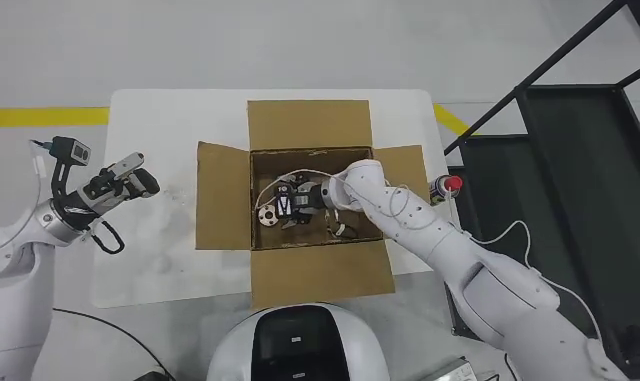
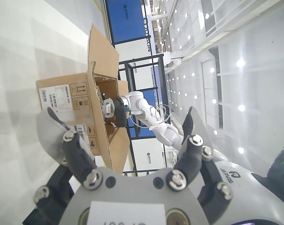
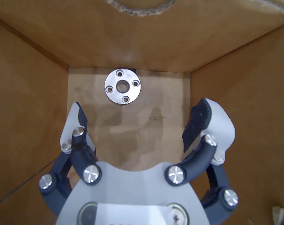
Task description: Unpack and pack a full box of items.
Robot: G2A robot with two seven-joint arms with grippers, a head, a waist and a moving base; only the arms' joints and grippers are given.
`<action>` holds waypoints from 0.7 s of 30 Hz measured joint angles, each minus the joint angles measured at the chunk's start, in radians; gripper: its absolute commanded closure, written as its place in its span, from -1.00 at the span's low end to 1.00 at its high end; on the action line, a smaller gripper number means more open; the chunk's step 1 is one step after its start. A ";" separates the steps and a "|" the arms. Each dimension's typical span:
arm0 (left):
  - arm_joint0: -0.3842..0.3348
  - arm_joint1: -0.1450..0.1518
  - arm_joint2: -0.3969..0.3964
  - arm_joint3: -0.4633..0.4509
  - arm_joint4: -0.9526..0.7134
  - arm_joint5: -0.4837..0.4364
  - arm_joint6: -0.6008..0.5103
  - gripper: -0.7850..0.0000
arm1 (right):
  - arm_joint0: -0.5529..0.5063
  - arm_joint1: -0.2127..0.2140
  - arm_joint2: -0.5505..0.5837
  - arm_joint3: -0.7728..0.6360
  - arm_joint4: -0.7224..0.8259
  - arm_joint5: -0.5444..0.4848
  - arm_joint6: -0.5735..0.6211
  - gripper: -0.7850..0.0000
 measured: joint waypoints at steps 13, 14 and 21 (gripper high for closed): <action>0.000 0.000 0.000 0.000 0.000 0.000 0.000 -1.00 | -0.008 0.001 0.004 -0.011 0.009 0.003 -0.009 -1.00; 0.000 0.000 0.000 0.000 0.000 0.000 0.000 -1.00 | -0.013 0.001 0.007 -0.018 0.014 0.003 -0.027 -1.00; 0.000 0.000 0.000 0.000 0.000 0.000 0.000 -1.00 | 0.017 -0.007 -0.017 0.006 -0.029 -0.068 -0.142 -1.00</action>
